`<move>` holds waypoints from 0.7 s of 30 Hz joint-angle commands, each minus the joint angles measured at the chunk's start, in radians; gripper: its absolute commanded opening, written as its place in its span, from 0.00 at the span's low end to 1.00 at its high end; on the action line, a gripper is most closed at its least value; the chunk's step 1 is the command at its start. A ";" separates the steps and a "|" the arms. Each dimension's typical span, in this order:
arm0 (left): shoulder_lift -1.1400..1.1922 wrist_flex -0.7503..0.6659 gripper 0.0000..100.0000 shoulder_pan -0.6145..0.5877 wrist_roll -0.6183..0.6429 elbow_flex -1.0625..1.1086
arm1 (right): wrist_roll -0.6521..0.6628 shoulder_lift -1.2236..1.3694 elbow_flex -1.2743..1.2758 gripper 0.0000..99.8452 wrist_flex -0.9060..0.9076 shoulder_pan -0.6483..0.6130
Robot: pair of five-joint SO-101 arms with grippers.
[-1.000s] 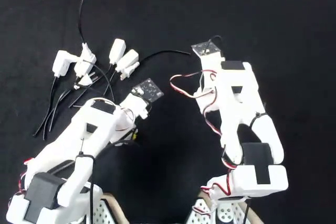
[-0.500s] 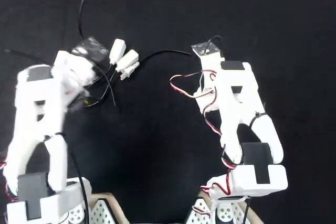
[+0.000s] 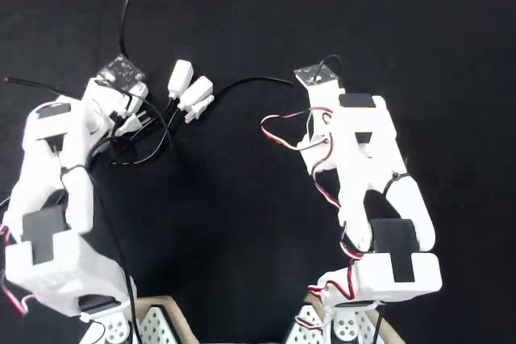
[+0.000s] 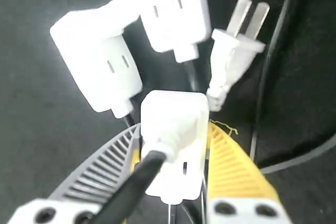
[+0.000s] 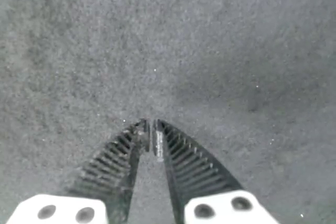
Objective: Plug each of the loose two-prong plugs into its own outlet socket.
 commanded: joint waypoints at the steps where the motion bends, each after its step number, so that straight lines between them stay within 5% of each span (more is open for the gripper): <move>1: 0.031 -0.018 0.03 -0.054 0.144 -0.170 | 0.003 -0.001 -0.025 0.01 -0.011 -0.002; 12: 0.141 0.302 0.31 -0.113 0.164 -0.538 | 0.003 -0.001 -0.012 0.01 -0.011 -0.021; 21: 0.141 0.637 0.31 -0.077 0.192 -0.783 | 0.003 -0.001 -0.012 0.01 -0.023 -0.018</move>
